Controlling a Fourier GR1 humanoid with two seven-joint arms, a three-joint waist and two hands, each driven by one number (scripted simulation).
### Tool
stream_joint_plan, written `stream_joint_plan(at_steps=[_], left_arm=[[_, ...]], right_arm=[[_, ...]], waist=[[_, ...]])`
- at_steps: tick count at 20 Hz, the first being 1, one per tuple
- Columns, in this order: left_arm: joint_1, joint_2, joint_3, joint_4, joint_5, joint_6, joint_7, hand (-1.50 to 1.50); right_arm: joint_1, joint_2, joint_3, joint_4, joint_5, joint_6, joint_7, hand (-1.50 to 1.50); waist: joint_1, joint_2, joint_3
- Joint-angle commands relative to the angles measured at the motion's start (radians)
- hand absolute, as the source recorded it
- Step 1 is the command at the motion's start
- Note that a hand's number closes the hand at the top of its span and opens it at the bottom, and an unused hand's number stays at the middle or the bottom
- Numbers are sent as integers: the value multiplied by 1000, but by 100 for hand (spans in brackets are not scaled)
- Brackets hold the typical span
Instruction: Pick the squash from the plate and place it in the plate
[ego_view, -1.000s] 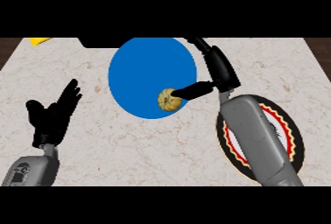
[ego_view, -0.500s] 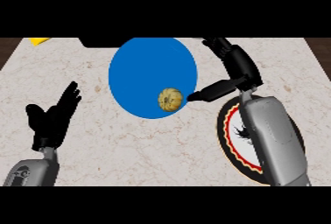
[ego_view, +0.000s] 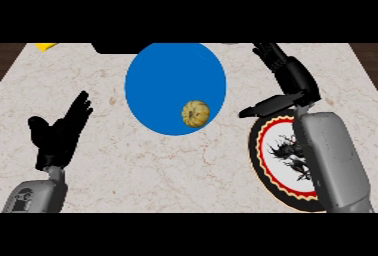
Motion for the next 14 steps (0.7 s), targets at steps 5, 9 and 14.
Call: stream_joint_plan(at_steps=[5,9,14], left_arm=[[-31,-17,14,78,-27,-14,-53,0],[-11,-9,39,36,-19,-22,-35,0],[-47,-47,2,-1,-47,10,46,0]], right_arm=[[-85,-117,-84,169,-9,45,-67,-150],[8,-157,-72,86,-15,107,-80,-150],[-74,-175,-75,318,55,80,-197,-150]], waist=[[2,2,0],[-2,0,0],[6,2,0]])
